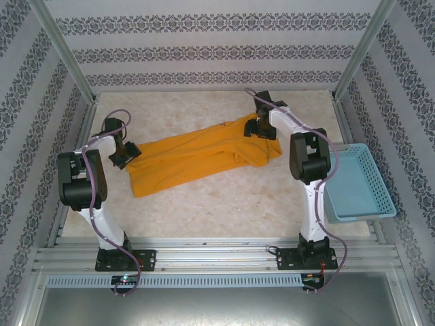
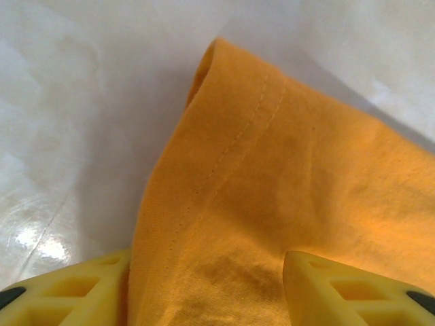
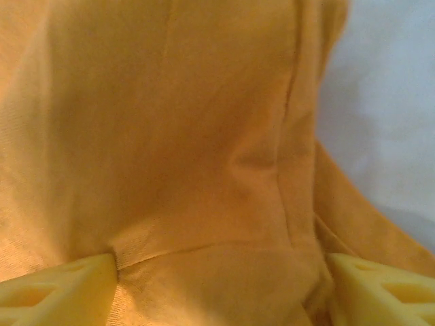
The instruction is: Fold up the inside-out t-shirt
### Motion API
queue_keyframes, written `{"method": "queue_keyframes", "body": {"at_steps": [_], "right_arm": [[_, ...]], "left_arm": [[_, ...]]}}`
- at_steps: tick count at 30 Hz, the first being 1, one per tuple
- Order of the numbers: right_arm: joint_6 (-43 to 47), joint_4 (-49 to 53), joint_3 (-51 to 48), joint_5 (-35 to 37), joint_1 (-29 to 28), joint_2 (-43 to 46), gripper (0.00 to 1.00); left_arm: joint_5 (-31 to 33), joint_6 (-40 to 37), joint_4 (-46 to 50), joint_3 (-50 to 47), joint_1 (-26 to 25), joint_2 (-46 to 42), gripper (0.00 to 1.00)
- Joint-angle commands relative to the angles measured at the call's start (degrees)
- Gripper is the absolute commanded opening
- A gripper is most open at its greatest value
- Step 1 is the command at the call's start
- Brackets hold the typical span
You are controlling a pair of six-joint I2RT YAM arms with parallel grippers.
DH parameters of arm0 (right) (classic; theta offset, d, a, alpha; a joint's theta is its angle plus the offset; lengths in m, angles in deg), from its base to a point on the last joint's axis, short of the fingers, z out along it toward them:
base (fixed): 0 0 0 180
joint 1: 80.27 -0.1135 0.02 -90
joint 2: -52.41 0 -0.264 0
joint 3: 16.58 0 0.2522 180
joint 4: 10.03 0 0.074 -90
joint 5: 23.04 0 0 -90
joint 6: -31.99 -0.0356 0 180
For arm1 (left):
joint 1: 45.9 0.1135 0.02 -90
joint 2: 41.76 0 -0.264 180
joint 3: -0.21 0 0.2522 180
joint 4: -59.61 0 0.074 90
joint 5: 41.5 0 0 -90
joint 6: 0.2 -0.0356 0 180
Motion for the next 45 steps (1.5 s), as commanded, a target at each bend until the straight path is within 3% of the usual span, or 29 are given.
{"method": "queue_keyframes", "body": {"at_steps": [1,3,8,15,23,32,40,45], "right_arm": [[0.4,5.3,3.0,4.0,-1.6,-2.0,0.73],[0.3,5.0,3.2,3.9,-2.4,-2.0,0.64],[0.6,2.7,0.6,0.8,-3.1,-0.5,0.29],[-2.0,-6.6,-14.2,-4.9,0.3,11.2,0.03],[-3.2,-9.5,-28.8,-2.6,5.4,27.2,0.00],[0.8,-2.8,-29.0,7.8,5.3,36.5,0.00],[6.3,5.2,-19.7,21.6,-1.7,35.3,0.00],[11.3,8.2,-13.2,28.4,-10.6,33.9,0.00]], "left_arm": [[-0.3,-0.8,0.0,-1.4,-0.5,0.1,0.56],[-0.5,-0.8,-0.4,-1.8,-0.8,0.0,0.56],[-0.3,-0.8,-0.7,-2.5,-1.6,-0.1,0.56],[-0.3,-1.0,-1.2,-4.3,-2.7,-1.8,0.57],[-1.1,-1.0,-1.0,-6.9,-6.0,-5.6,0.57],[-1.6,0.3,-0.7,-9.4,-10.4,-12.1,0.60],[-3.4,1.5,-2.4,-11.1,-13.5,-12.8,0.56],[-5.6,3.1,-5.8,-13.5,-16.2,-12.6,0.52]]}}
